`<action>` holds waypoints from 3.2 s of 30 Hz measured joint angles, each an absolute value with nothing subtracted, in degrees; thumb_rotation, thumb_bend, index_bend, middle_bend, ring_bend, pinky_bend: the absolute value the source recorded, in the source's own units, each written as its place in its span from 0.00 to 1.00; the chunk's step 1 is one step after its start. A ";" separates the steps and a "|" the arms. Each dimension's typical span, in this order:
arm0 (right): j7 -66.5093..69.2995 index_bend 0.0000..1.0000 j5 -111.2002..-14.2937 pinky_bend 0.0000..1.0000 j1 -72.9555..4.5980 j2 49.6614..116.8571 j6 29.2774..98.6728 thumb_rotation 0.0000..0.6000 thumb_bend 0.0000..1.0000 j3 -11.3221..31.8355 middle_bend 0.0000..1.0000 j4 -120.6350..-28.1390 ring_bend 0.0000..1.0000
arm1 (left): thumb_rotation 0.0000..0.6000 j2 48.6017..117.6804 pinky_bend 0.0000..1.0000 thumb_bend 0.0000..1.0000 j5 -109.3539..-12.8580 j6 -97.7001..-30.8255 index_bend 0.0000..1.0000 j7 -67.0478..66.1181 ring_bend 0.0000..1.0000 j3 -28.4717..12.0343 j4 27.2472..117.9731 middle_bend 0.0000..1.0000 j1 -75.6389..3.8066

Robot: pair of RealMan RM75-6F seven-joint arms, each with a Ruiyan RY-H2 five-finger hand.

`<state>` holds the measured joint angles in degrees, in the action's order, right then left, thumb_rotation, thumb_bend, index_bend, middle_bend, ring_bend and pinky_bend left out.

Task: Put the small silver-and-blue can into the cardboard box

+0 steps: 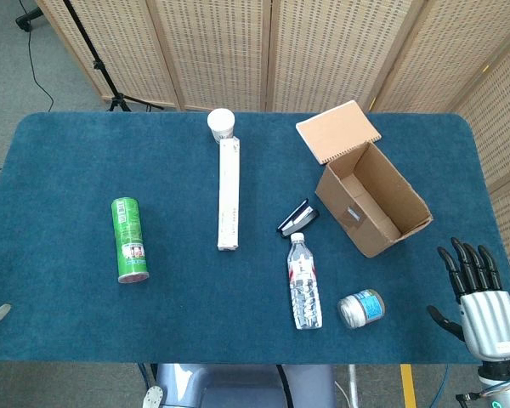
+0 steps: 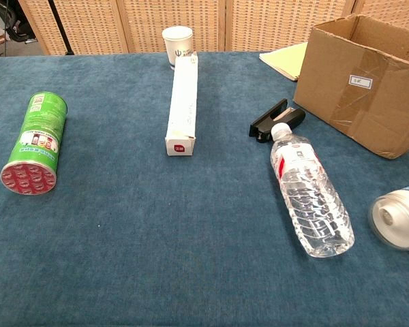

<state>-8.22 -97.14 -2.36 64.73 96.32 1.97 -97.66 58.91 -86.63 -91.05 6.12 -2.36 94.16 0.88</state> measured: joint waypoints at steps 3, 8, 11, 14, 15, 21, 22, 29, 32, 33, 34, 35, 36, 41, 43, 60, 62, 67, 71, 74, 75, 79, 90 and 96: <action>-7.86 0.00 -96.89 0.00 -2.17 64.42 96.08 1.00 0.00 2.02 0.00 -97.69 0.00 | 1.00 58.81 0.00 0.00 -86.75 -91.04 0.00 6.27 0.00 -2.27 94.19 0.00 0.90; -7.56 0.00 -97.85 0.00 -2.07 63.65 95.03 1.00 0.00 1.01 0.00 -98.00 0.00 | 1.00 58.72 0.00 0.00 -87.12 -91.44 0.00 6.78 0.00 -2.14 94.16 0.00 1.09; -6.78 0.00 -99.59 0.00 -2.31 62.62 93.53 1.00 0.00 -0.50 0.00 -98.07 0.00 | 1.00 58.55 0.00 0.00 -87.10 -91.23 0.00 6.93 0.00 -2.09 94.19 0.00 1.04; -6.37 0.00 -101.72 0.00 -2.88 61.33 90.96 1.00 0.00 -2.38 0.00 -97.52 0.00 | 1.00 58.37 0.00 0.00 -87.13 -91.16 0.00 7.25 0.00 -2.08 94.23 0.00 1.00; -6.46 0.00 -102.56 0.00 -3.24 60.92 89.66 1.00 0.00 -3.15 0.00 -97.10 0.00 | 1.00 58.30 0.00 0.00 -87.11 -91.13 0.00 7.33 0.00 -2.08 94.26 0.00 0.99; -6.95 0.00 -106.07 0.00 -6.66 59.85 80.80 1.00 0.00 -6.40 0.00 -93.52 0.00 | 1.00 58.02 0.00 0.00 -86.80 -90.74 0.00 7.52 0.00 -2.18 94.57 0.00 0.83; -6.93 0.00 -106.35 0.00 -7.33 59.91 79.72 1.00 0.00 -6.60 0.00 -92.91 0.00 | 1.00 58.01 0.00 0.00 -86.77 -90.62 0.00 7.49 0.00 -2.16 94.60 0.00 0.80; -6.67 0.00 -105.50 0.00 -12.49 62.07 72.87 1.00 0.00 -5.65 0.00 -90.47 0.00 | 1.00 57.85 0.00 0.00 -86.31 -90.25 0.00 7.55 0.00 -2.20 94.75 0.00 0.72; -7.06 0.00 -104.62 0.00 -13.74 62.85 70.86 1.00 0.00 -5.23 0.00 -90.81 0.00 | 1.00 57.81 0.00 0.00 -86.22 -90.23 0.00 7.64 0.00 -2.22 94.74 0.00 0.73; -7.17 0.00 -104.38 0.00 -14.11 63.12 70.23 1.00 0.00 -5.14 0.00 -91.01 0.00 | 1.00 57.80 0.00 0.00 -86.18 -90.19 0.00 7.64 0.00 -2.23 94.74 0.00 0.73; -7.24 0.00 -104.17 0.00 -14.33 63.31 69.71 1.00 0.00 -5.10 0.00 -91.17 0.00 | 1.00 57.78 0.00 0.00 -86.09 -90.10 0.00 7.66 0.00 -2.24 94.73 0.00 0.71; -7.36 0.00 -103.92 0.00 -14.60 63.52 69.13 1.00 0.00 -5.05 0.00 -91.31 0.00 | 1.00 57.76 0.00 0.00 -86.06 -90.02 0.00 7.66 0.00 -2.23 94.72 0.00 0.68; -7.57 0.00 -103.55 0.00 -15.02 63.89 68.16 1.00 0.00 -4.98 0.00 -91.45 0.00 | 1.00 57.74 0.00 0.00 -86.03 -89.92 0.00 7.69 0.00 -2.23 94.72 0.00 0.66; -9.18 0.00 -100.88 0.02 -17.05 66.56 63.98 1.00 0.00 -4.30 0.00 -91.46 0.00 | 1.00 57.62 0.00 0.00 -85.71 -89.76 0.00 8.03 0.00 -2.33 94.65 0.00 0.60; -10.01 0.00 -100.08 0.07 -17.76 67.86 63.20 1.00 0.00 -3.86 0.00 -90.93 0.00 | 1.00 57.59 0.00 0.00 -85.60 -89.55 0.00 8.03 0.00 -2.37 94.66 0.00 0.51; -1.60 0.67 -102.72 0.52 -19.04 73.03 70.84 1.00 0.39 -3.55 0.66 -85.41 0.51 | 1.00 57.48 0.00 0.00 -84.90 -88.39 0.00 7.93 0.00 -2.52 94.79 0.00 -0.02; -0.92 0.68 -103.32 0.52 -18.97 72.31 72.55 1.00 0.42 -3.57 0.68 -86.05 0.52 | 1.00 57.44 0.00 0.00 -84.98 -88.51 0.00 8.03 0.00 -2.50 94.80 0.00 0.02; 2.02 0.70 -103.82 0.52 -18.80 69.11 76.08 1.00 0.48 -2.92 0.69 -90.56 0.54 | 1.00 57.29 0.00 0.00 -85.09 -88.85 0.00 8.41 0.00 -2.49 94.93 0.00 0.18; 3.54 0.70 -101.81 0.52 -19.13 65.27 79.18 1.00 0.50 0.57 0.70 -96.76 0.54 | 1.00 57.11 0.00 0.00 -85.44 -89.05 0.00 8.86 0.00 -2.40 94.94 0.00 0.26; 3.54 0.70 -98.56 0.52 -20.00 62.02 79.70 1.00 0.51 4.53 0.70 -102.37 0.54 | 1.00 57.05 0.00 0.00 -85.44 -88.95 0.00 9.04 0.00 -2.39 94.98 0.00 0.21; 3.45 0.70 -96.67 0.52 -20.58 61.10 79.39 1.00 0.51 6.08 0.70 -104.07 0.54 | 1.00 57.02 0.00 0.00 -85.48 -88.89 0.00 9.08 0.00 -2.37 95.04 0.00 0.18; 2.41 0.70 -87.99 0.52 -23.35 59.70 76.88 1.00 0.52 10.70 0.70 -106.69 0.54 | 1.00 56.87 0.00 0.00 -85.69 -88.92 0.00 8.92 0.00 -2.30 95.27 0.00 0.14; -6.20 0.70 -52.83 0.53 -35.20 63.53 67.28 1.00 0.57 22.58 0.70 -106.09 0.54 | 1.00 56.68 0.00 0.00 -84.28 -87.43 0.00 8.88 0.00 -2.61 95.50 0.00 -0.42; -12.27 0.70 -36.29 0.53 -41.31 67.59 65.88 1.00 0.57 26.55 0.70 -103.70 0.54 | 1.00 56.39 0.00 0.00 -83.51 -86.22 0.00 9.44 0.00 -2.81 95.47 0.00 -0.89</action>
